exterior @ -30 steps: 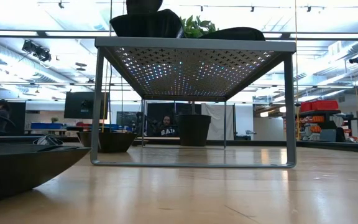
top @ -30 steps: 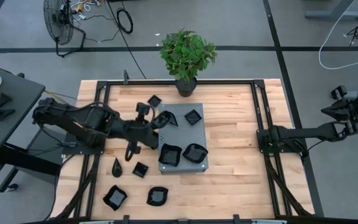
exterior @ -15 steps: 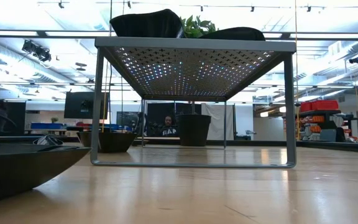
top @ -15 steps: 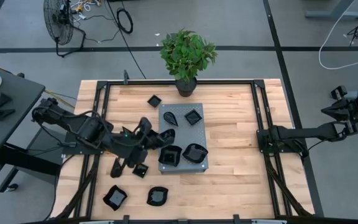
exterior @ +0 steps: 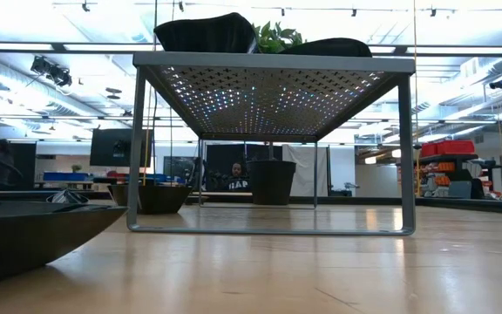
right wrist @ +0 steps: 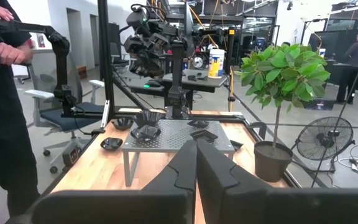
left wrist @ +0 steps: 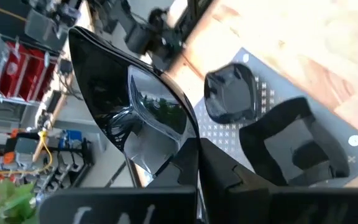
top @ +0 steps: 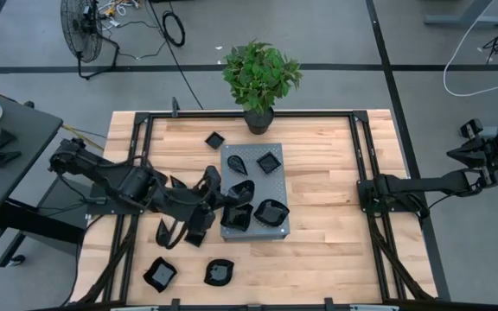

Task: Pick & Place Mini shaped plates
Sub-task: Stack the black bowl on top of the black bowl on the shelf

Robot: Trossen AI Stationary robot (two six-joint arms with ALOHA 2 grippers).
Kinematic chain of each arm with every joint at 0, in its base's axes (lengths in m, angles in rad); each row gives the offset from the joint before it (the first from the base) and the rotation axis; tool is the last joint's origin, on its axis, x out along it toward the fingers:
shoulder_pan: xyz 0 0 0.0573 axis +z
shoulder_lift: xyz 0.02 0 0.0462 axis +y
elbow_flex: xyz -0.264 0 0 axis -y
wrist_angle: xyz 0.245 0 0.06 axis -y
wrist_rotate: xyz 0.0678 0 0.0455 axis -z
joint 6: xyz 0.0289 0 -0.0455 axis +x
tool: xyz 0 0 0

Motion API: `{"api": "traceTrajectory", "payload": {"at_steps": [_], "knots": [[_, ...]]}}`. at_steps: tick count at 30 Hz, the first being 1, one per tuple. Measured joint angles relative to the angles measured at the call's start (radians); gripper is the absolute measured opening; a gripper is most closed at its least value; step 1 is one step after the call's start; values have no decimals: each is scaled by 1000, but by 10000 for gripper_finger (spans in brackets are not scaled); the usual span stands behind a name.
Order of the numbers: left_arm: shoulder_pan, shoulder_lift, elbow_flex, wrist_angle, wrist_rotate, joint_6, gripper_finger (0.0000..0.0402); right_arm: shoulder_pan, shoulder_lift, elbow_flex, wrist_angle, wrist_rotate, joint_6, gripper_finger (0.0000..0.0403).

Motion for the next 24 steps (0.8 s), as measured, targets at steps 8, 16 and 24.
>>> {"api": "traceTrajectory", "payload": {"at_steps": [8, 16, 24], "knots": [[32, 61, 0, 21, -2, 4, 5, 0, 0, 0, 0, 0, 0, 16], [60, 142, 0, 91, 52, 98, 5, 0, 0, 0, 0, 0, 0, 16], [81, 212, 0, 157, 76, 109, 4, 0, 0, 0, 0, 0, 0, 16]]}}
